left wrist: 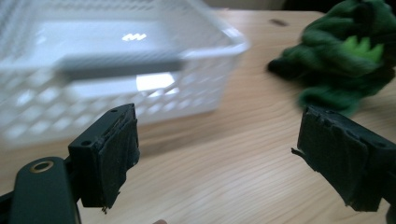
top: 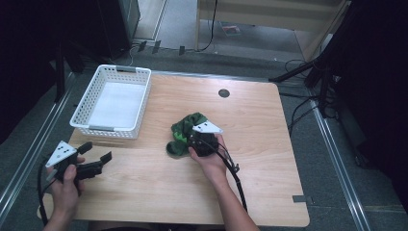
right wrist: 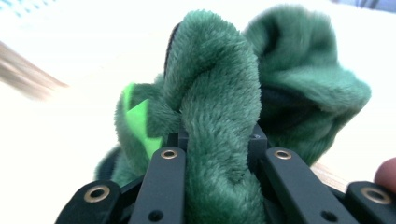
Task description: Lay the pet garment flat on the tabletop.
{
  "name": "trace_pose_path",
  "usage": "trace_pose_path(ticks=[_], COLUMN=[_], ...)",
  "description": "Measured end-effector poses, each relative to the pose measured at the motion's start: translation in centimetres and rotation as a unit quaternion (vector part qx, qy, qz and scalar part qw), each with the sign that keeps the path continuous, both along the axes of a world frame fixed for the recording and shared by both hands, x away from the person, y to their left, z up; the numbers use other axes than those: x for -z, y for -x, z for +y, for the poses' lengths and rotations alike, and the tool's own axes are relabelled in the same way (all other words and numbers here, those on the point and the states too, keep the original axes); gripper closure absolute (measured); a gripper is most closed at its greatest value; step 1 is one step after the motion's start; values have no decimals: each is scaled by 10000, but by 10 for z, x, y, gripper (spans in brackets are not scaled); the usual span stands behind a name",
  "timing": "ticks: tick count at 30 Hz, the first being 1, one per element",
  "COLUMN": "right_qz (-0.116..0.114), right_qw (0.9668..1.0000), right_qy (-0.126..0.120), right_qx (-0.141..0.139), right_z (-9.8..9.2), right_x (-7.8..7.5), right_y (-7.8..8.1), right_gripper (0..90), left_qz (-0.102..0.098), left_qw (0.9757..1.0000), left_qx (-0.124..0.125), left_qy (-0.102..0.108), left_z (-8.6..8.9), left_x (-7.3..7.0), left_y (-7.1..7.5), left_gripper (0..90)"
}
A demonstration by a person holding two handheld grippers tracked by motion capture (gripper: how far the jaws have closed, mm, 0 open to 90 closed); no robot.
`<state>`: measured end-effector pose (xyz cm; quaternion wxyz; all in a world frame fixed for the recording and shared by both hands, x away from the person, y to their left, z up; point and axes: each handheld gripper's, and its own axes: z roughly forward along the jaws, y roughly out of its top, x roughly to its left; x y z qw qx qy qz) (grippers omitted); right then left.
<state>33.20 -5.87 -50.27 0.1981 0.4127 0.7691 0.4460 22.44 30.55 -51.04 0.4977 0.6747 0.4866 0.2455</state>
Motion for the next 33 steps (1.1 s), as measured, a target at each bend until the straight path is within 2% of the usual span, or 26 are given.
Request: trace_pose_path(ticks=[3, 4, 5, 6, 7, 9, 11, 12, 14, 15, 16, 17, 18, 20, 21, 22, 23, 24, 25, 26, 27, 28, 30, 31, 32, 33], right_qz=[-129, -191, -191, -233, -271, -215, -148, -47, 83, 122, 167, 271, 271, 222, 222, 146, 146, 189, 189, 210, 210, 239, 318, 344, 355, 272], right_qw=[9996, 9988, 9988, 9983, 9970, 9959, 9956, 9955, 9962, 9967, 9963, 9939, 9939, 9948, 9948, 9963, 9963, 9954, 9954, 9943, 9943, 9927, 9868, 9825, 9801, 9721], right_qy=[-200, -367, -367, -422, -573, -722, -796, -850, -784, -756, -826, -1058, -1058, -997, -997, -807, -807, -828, -828, -650, -650, -512, -326, -267, -238, -187], right_qx=[-139, -268, -268, -326, -450, -492, -468, -410, -383, -282, -169, -126, -126, -29, -29, 247, 247, 442, 442, 816, 816, 1069, 1556, 1810, 1940, 2321], right_z=[-4, -7, -7, -8, -10, -13, -16, -20, -26, -33, -40, -56, -56, -70, -70, -75, -75, -79, -79, -83, -83, -86, -96, -102, -106, -117], right_x=[-17, -30, -30, -35, -43, -46, -45, -42, -36, -33, -31, -28, -28, -26, -26, -26, -26, -26, -26, -24, -24, -22, -18, -16, -15, -16], right_y=[17, 33, 33, 41, 57, 68, 72, 76, 75, 74, 72, 69, 69, 66, 66, 65, 65, 64, 64, 63, 63, 62, 60, 59, 59, 61], right_gripper=[771, 772, 772, 772, 769, 748, 715, 643, 507, 491, 482, 502, 502, 608, 608, 624, 624, 580, 580, 475, 475, 437, 386, 358, 325, 276], left_qz=[-140, -172, -211, -230, -231, -193, -120, -102, -9, 55, 125, 166, 231, 324, 378, 417, 443, 477, 525, 576, 614, 640, 682, 681, 667, 630], left_qw=[9991, 9987, 9979, 9970, 9962, 9945, 9915, 9902, 9877, 9868, 9853, 9841, 9823, 9795, 9780, 9776, 9776, 9777, 9786, 9801, 9811, 9811, 9799, 9800, 9809, 9819], left_qx=[387, 488, 602, 727, 832, 1014, 1281, 1378, 1560, 1618, 1705, 1768, 1860, 1984, 2041, 2057, 2051, 2040, 1983, 1892, 1819, 1815, 1870, 1868, 1819, 1774], left_qy=[33, 36, 55, 99, 154, 194, 213, 192, 115, 83, 45, 2, -62, -159, -181, -181, -188, -172, -143, -187, -230, -202, -120, -123, -158, -186], left_z=[-31, -38, -48, -60, -69, -83, -99, -103, -112, -116, -120, -122, -125, -130, -131, -134, -135, -137, -139, -140, -141, -142, -143, -145, -147, -149], left_x=[-18, -21, -26, -30, -32, -32, -27, -24, -14, -9, -2, 1, 6, 13, 15, 17, 18, 19, 19, 20, 20, 20, 20, 19, 19, 18], left_y=[-5, -6, -9, -13, -16, -21, -24, -23, -23, -23, -22, -22, -21, -21, -21, -21, -22, -23, -24, -25, -26, -27, -30, -31, -32, -33], left_gripper=[129, 129, 129, 129, 130, 133, 133, 134, 133, 134, 134, 134, 134, 135, 135, 137, 137, 138, 138, 139, 139, 139, 139, 139, 150, 253])
